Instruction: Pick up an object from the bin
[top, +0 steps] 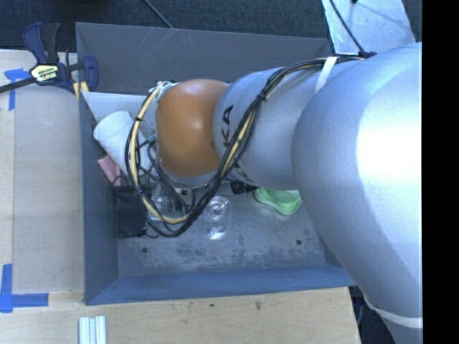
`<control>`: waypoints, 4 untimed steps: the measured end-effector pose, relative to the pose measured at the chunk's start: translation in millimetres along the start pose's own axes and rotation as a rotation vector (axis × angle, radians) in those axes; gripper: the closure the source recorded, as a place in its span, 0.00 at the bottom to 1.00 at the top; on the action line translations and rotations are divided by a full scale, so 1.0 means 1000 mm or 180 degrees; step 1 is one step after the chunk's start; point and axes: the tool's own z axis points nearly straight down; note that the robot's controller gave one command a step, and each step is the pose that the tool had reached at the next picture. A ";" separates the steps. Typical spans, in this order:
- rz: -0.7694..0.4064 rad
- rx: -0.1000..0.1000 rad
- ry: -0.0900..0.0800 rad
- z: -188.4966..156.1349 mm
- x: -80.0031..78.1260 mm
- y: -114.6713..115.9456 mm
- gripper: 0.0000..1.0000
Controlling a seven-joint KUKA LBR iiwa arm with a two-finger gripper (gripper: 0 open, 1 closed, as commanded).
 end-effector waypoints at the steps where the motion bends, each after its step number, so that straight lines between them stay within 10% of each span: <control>1: -0.0501 0.0002 0.0004 0.042 -0.002 -0.008 0.00; 2: -0.0251 -0.0023 -0.0035 0.053 -0.008 -0.007 1.00; 4: -0.0218 -0.0017 -0.0025 0.049 -0.008 -0.007 1.00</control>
Offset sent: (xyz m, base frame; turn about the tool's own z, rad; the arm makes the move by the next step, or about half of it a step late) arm 0.0042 -0.0111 -0.0446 0.0294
